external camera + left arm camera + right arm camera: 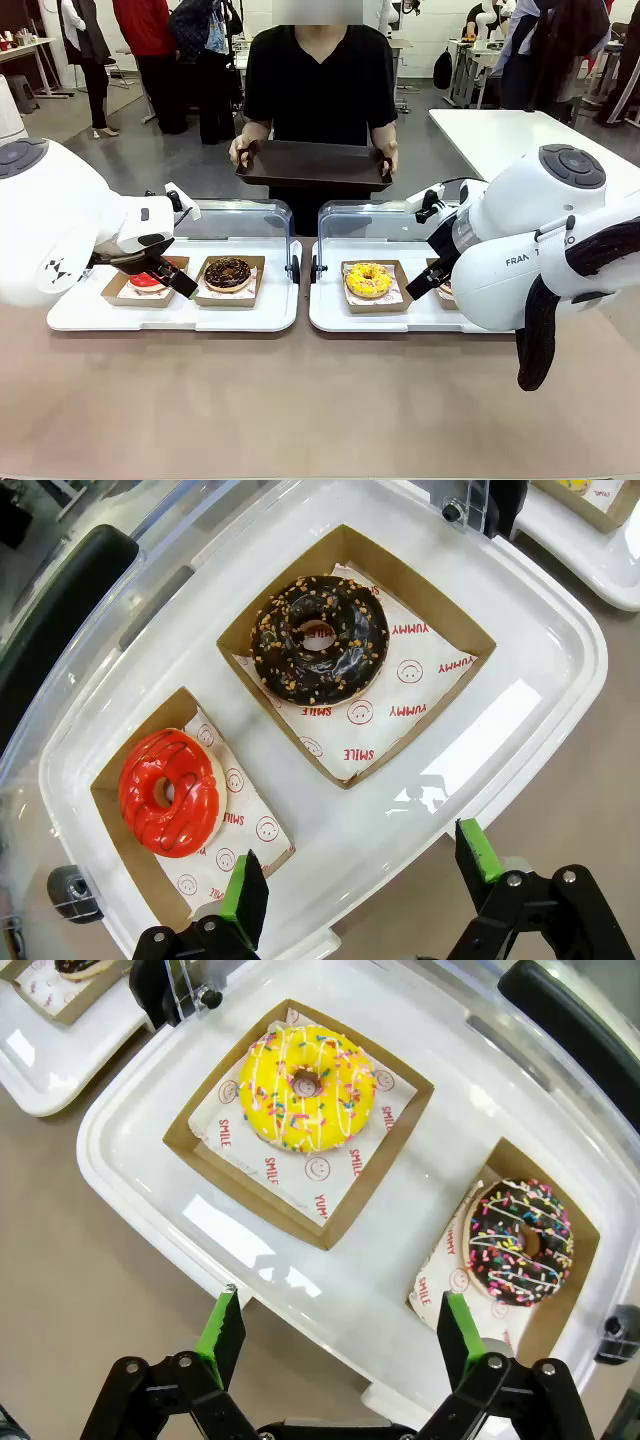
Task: Provide the desired donut to the person.
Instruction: Pick up and lift the Paper togo box containing the Donut pointed at by the person.
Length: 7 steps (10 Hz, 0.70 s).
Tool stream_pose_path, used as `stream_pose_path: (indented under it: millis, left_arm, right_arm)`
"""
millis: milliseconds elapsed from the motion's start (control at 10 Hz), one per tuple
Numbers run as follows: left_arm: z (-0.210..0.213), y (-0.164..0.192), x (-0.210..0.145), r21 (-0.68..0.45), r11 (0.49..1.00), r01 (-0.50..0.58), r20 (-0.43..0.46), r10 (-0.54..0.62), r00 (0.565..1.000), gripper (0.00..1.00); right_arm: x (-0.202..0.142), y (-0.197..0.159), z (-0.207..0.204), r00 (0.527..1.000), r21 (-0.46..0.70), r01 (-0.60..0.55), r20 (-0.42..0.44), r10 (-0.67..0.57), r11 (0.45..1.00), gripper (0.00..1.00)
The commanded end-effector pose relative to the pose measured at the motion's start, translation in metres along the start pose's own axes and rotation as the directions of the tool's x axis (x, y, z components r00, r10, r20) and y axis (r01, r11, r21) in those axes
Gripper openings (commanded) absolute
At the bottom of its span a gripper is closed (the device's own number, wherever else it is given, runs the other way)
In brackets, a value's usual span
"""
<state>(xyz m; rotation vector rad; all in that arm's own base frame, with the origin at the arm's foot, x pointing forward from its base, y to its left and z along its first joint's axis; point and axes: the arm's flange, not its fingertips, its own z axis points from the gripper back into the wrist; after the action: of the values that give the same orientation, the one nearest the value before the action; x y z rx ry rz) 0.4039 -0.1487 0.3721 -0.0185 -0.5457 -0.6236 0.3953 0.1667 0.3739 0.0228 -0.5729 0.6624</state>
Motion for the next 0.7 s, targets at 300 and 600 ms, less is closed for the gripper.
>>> stream_pose_path:
  millis: [300, 600]
  left_arm:
    - [0.0000, -0.0001, -0.0001, 0.000, 1.000, 0.000, 0.000, 0.000, 1.000, 1.00]
    - [0.0000, -0.0001, -0.0001, 0.000, 1.000, 0.000, 0.000, 0.000, 1.000, 1.00]
  right_arm:
    - [0.0000, 0.0000, 0.0000, 1.000, 0.000, 0.000, 0.000, 0.000, 1.000, 1.00]
    - [0.0000, 0.0000, 0.0000, 1.000, 0.000, 0.000, 0.000, 0.000, 1.000, 1.00]
